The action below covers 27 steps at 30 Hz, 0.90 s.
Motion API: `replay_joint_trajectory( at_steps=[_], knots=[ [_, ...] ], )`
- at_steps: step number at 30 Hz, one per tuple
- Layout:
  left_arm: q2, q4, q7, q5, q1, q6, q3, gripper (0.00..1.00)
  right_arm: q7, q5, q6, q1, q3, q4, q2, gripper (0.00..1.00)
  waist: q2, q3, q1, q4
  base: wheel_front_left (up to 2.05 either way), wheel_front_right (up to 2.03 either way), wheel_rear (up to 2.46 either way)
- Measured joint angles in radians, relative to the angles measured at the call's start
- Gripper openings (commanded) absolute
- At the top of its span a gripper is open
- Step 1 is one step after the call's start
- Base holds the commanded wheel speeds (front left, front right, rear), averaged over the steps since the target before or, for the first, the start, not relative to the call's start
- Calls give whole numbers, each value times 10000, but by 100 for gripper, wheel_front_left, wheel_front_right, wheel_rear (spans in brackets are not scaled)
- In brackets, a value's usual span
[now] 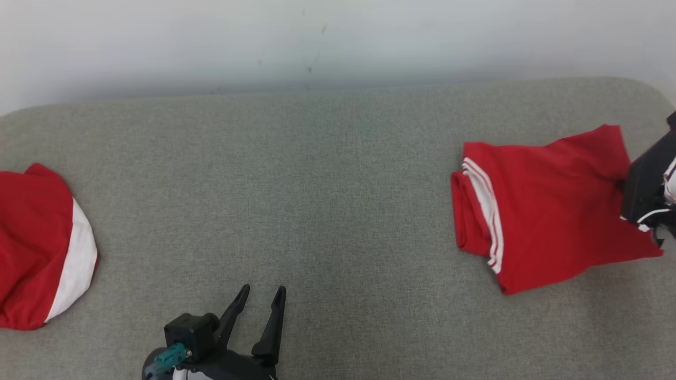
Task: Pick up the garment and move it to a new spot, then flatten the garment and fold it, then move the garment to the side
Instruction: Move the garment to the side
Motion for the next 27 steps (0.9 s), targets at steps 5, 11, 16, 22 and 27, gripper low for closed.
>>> replay_joint_trajectory(
  at_steps=[5, 11, 16, 22, 27],
  knots=[
    [61, -163, 56, 42, -105, 0, -35, 100, -48, -205, -86, -160, 0, 155, -311, 0, 0, 264, 0, -110, 0, 0, 0],
    [121, -286, 144, 90, -293, -6, -67, 100, -201, -587, -276, -340, 134, 389, -784, 0, 1, 630, 0, -172, 0, 0, 0],
    [178, -385, 209, 146, -383, -82, -86, 100, -368, -878, -360, -467, 265, 474, -965, 0, 1, 941, 1, -165, 0, 0, 0],
    [159, -428, 265, 159, -625, -88, -119, 100, -523, -989, -470, -464, 324, 740, -1014, 0, 1, 1207, 1, -52, 0, 0, 0],
    [169, -430, 272, 159, -702, -88, -92, 100, -623, -1018, -533, -462, 355, 945, -1020, 0, 1, 1389, 1, 136, 0, 0, 0]
  ],
)
